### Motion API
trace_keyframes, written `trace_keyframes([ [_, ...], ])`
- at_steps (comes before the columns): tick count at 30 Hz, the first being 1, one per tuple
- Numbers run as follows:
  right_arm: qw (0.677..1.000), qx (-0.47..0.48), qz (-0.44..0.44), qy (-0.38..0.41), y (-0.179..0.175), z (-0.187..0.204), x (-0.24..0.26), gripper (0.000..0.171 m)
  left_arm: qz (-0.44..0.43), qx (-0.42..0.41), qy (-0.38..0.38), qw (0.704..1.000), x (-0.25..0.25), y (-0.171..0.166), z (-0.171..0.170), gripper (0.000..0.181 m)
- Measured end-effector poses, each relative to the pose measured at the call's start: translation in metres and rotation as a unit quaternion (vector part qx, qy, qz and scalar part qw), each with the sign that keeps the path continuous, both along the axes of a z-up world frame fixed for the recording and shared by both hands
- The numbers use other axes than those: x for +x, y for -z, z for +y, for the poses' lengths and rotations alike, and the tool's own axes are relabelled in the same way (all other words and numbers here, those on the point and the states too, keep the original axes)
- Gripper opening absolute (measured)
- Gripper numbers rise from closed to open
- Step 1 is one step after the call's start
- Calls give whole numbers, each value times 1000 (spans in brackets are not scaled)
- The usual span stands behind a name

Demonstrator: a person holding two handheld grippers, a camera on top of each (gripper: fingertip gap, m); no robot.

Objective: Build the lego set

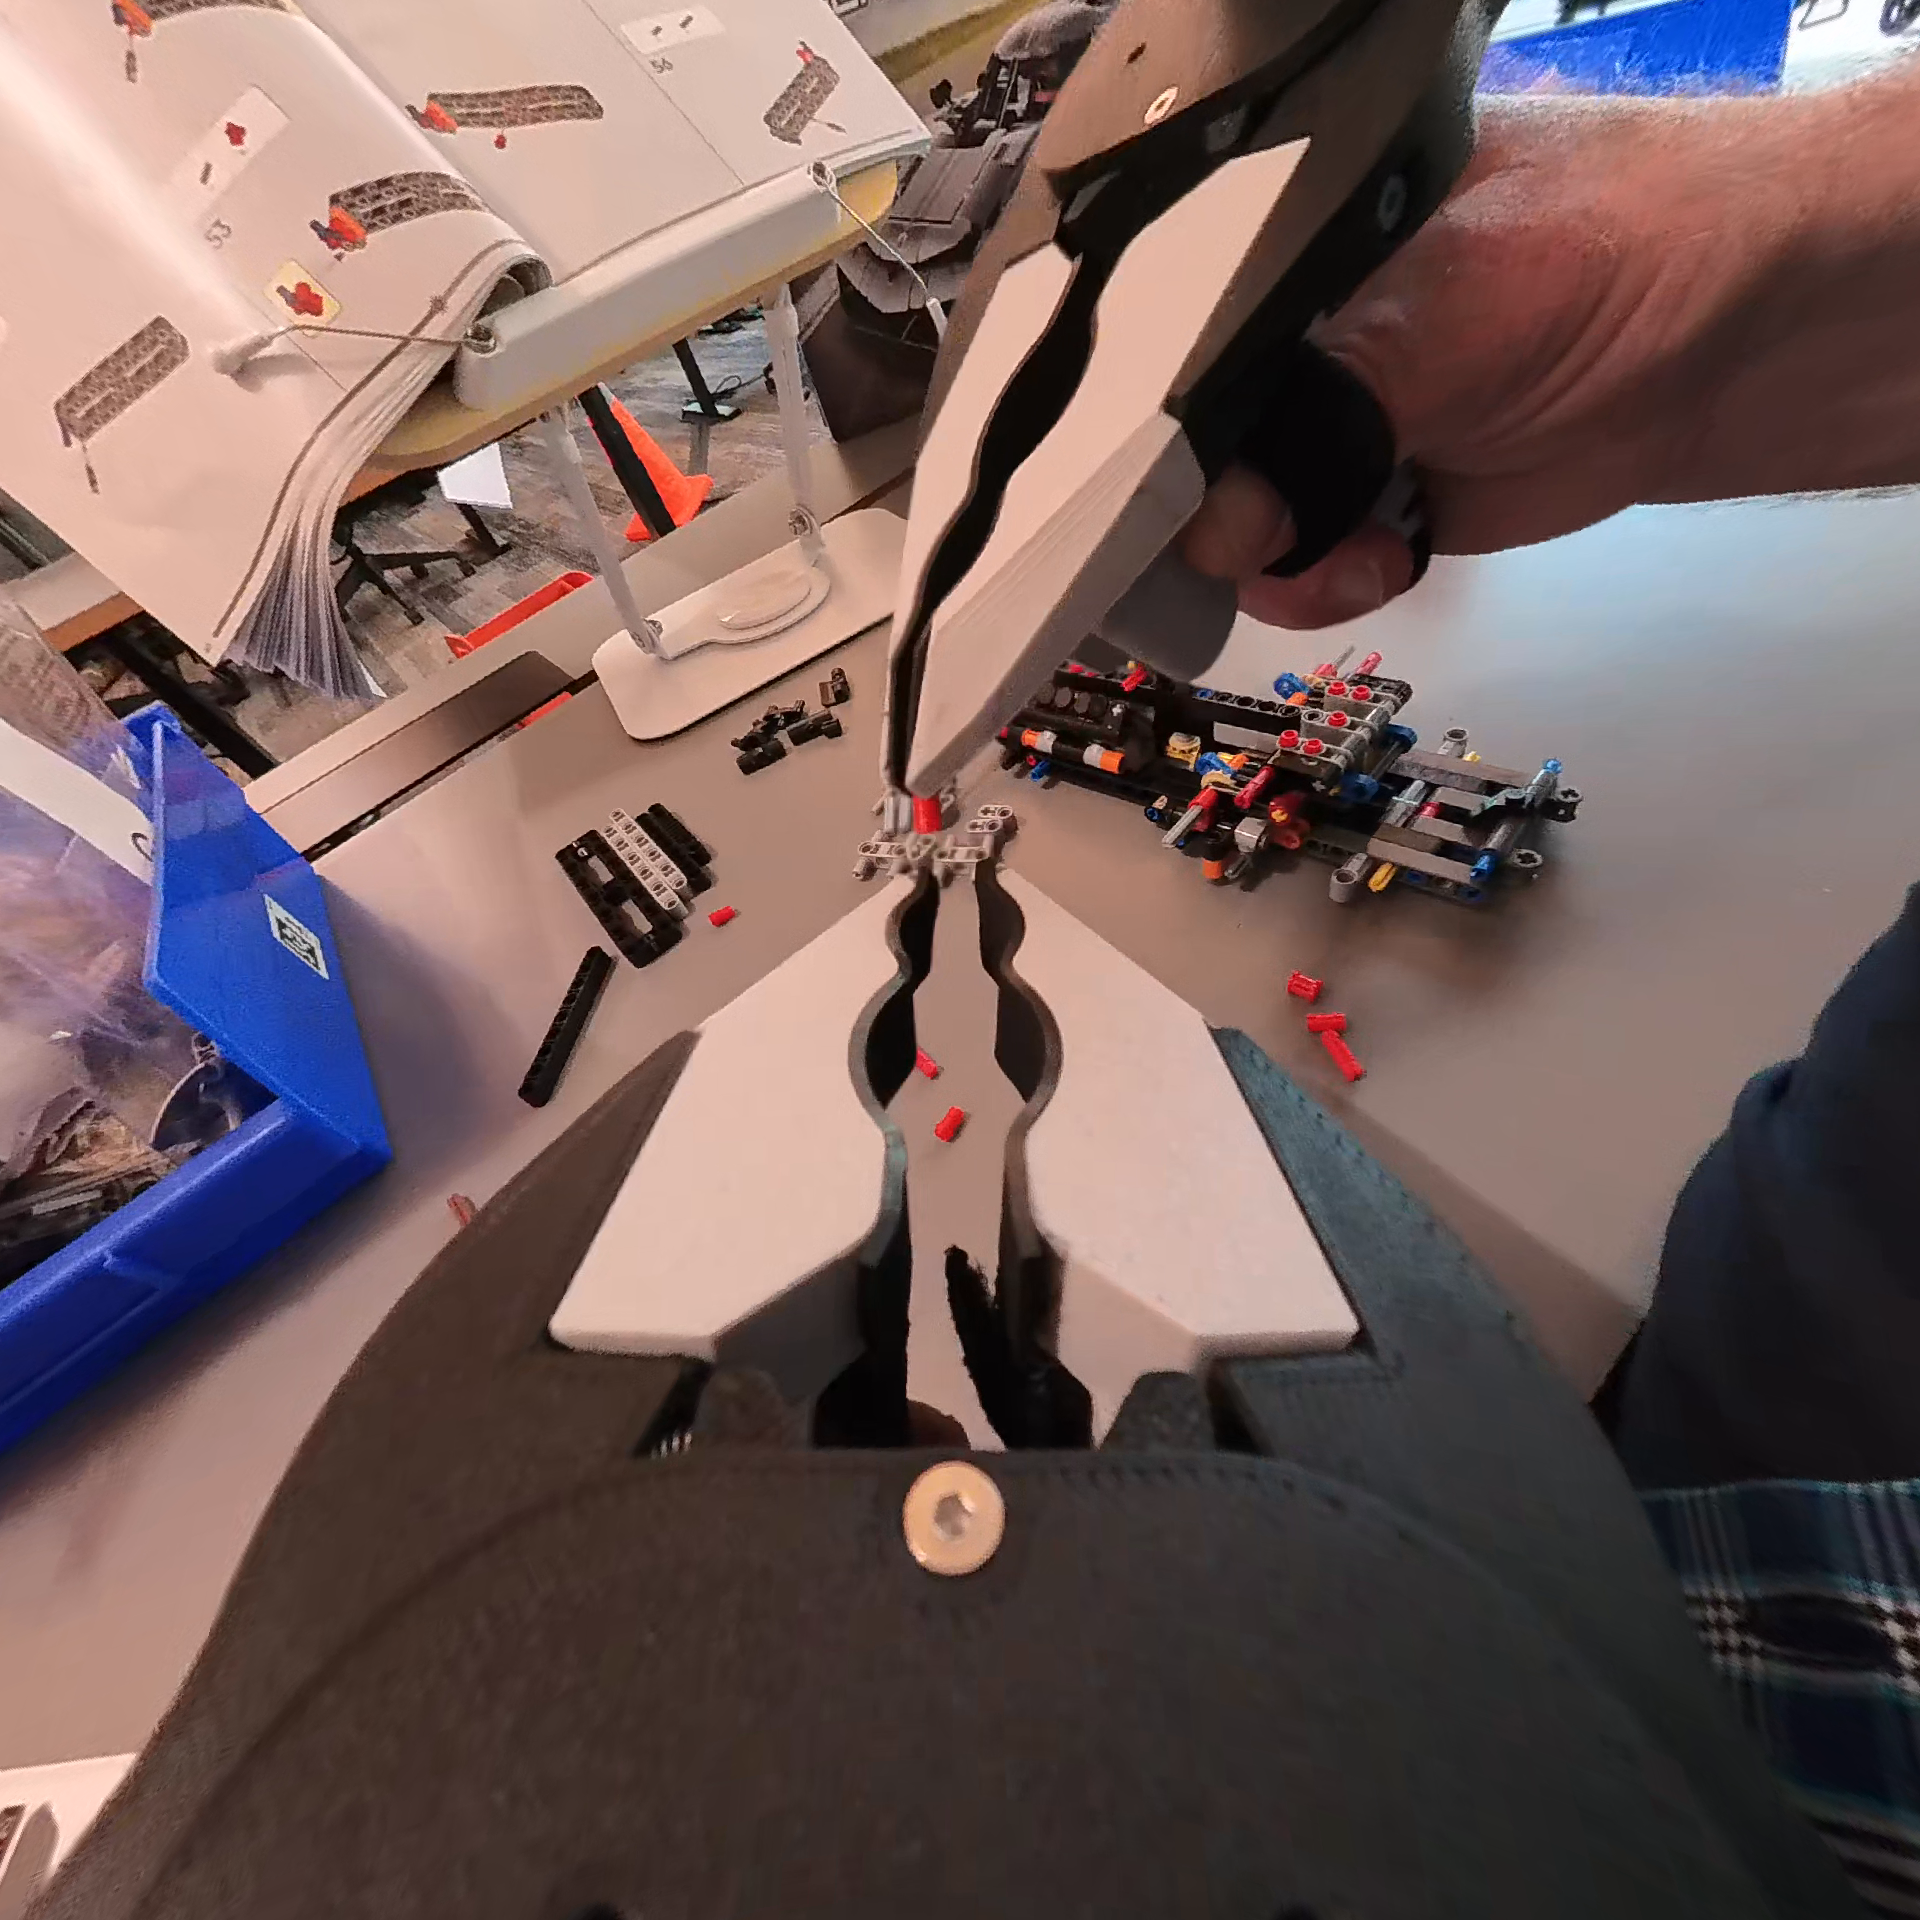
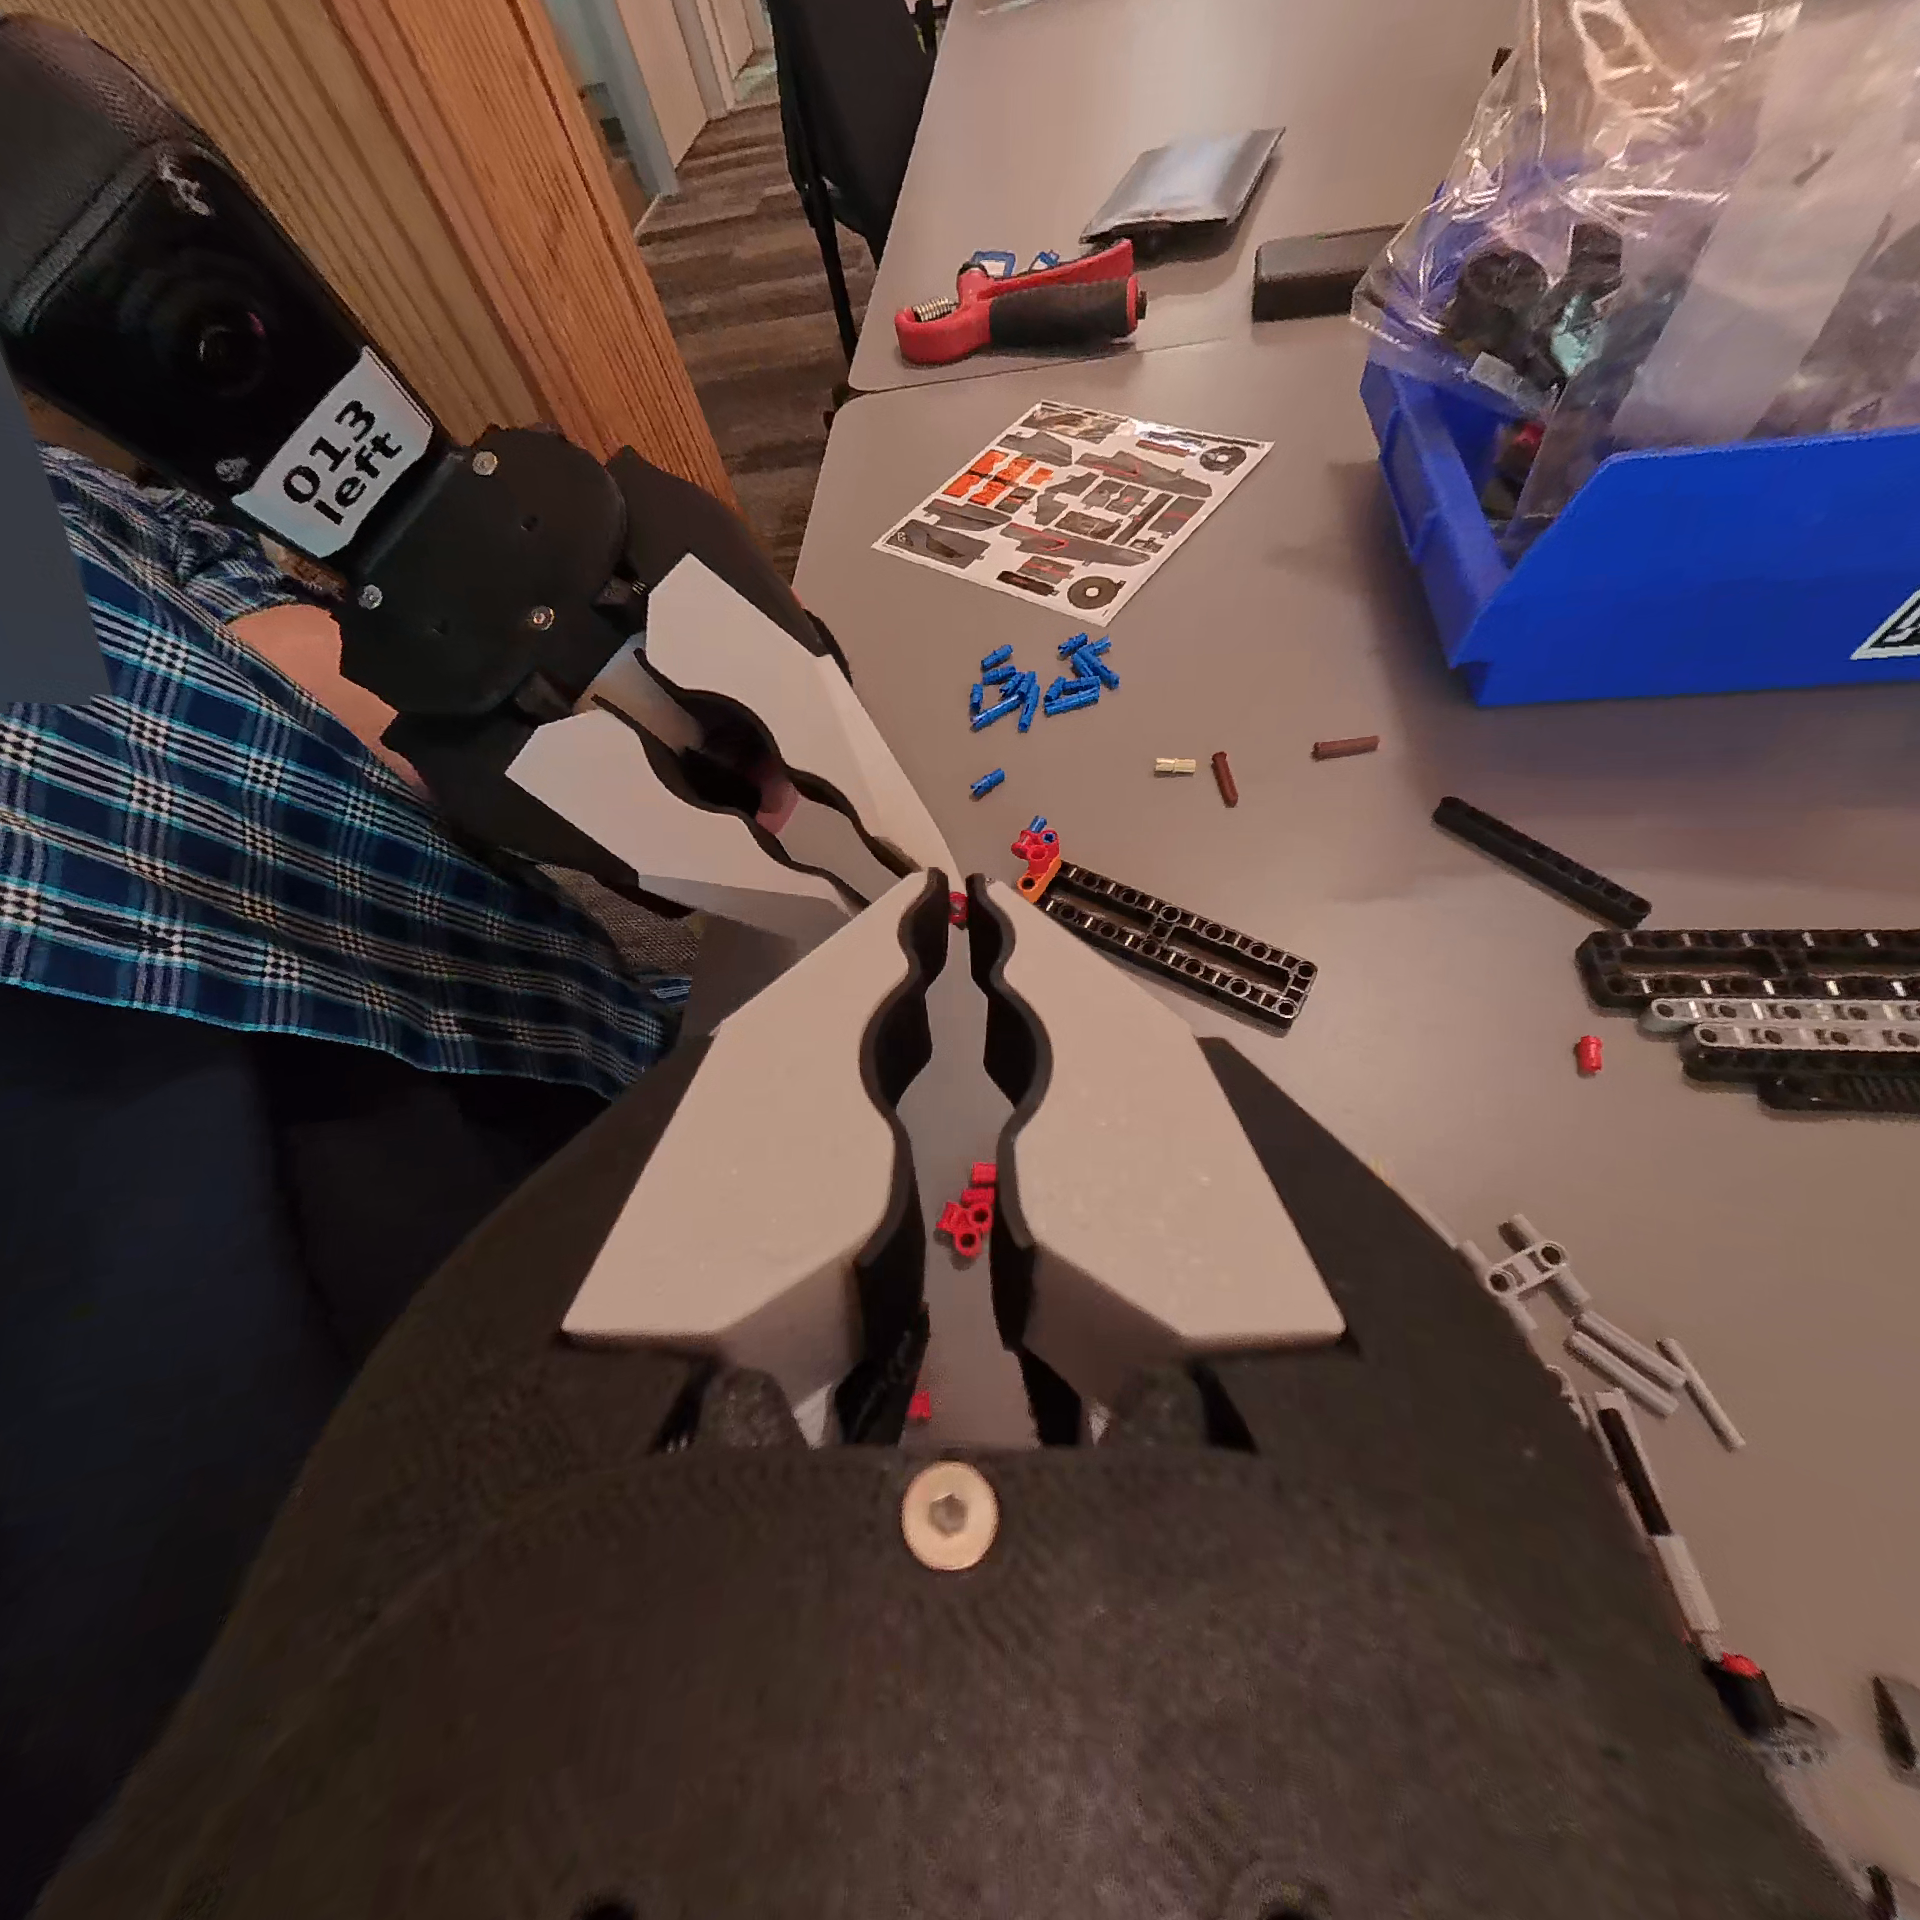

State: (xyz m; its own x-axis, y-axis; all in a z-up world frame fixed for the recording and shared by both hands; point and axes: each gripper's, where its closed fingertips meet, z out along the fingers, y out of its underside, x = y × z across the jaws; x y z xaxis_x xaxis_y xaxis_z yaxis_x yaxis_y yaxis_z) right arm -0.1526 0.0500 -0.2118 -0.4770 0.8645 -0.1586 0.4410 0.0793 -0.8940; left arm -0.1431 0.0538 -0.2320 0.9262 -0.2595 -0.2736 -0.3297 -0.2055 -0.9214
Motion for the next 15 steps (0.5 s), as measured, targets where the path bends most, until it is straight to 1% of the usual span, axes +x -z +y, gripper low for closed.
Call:
trace_keyframes([
  [1,1000,3,1,-1,0,0,0,0,1,1,-2,1000,-1,0,0,7],
  [11,1000,27,-6,-7,4,7,-6,0,8,-12,-26,1000,-24,2,-7,12],
  [13,999,43,-13,-7,6,10,-11,0,17,-35,-45,998,-36,10,-9,17],
  [15,997,69,-30,-8,13,15,-18,0,14,-82,-65,994,-50,26,-12,27],
])
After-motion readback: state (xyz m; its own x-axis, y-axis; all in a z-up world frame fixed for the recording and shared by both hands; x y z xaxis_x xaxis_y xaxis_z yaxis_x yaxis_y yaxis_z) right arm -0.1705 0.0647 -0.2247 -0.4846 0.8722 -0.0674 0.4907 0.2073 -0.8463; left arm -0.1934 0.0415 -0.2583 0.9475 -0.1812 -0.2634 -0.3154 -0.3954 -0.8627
